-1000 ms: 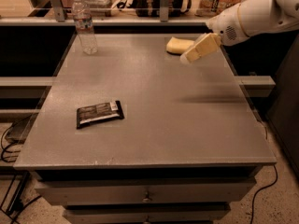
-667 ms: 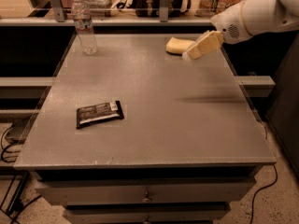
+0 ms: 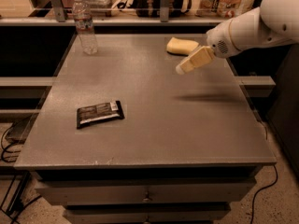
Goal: Move sponge near rxbar chocolate
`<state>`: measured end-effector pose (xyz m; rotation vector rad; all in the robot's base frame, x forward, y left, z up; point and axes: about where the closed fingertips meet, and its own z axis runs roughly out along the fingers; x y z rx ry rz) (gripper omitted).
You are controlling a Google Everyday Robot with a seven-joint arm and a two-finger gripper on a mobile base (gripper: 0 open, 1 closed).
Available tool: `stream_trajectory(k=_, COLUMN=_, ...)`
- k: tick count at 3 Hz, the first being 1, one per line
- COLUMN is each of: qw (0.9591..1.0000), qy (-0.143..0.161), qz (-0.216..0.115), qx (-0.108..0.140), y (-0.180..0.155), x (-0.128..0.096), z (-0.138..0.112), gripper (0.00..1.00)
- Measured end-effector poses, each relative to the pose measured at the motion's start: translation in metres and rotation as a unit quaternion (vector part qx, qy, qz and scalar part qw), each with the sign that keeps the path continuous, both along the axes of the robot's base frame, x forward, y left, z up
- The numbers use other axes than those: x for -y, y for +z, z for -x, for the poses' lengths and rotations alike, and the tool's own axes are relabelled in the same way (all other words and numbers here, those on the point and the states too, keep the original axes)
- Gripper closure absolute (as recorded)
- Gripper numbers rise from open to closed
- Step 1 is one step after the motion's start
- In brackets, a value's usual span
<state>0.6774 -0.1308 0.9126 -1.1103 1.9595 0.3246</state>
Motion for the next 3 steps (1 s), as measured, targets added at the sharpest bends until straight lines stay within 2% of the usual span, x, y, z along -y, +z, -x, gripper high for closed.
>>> stream_trajectory(k=1, qw=0.9998, qy=-0.014, qz=-0.014, qx=0.001, y=-0.011, x=-0.002, z=-0.012, gripper=0.00)
stream_trajectory(k=2, qw=0.9976, qy=-0.033, qz=-0.062, qx=-0.002, y=-0.016, x=-0.003, z=-0.028, gripper=0.00)
stream_trajectory(k=3, qw=0.9976, qy=-0.033, qz=-0.062, qx=-0.002, y=-0.016, x=-0.003, z=-0.028, gripper=0.00)
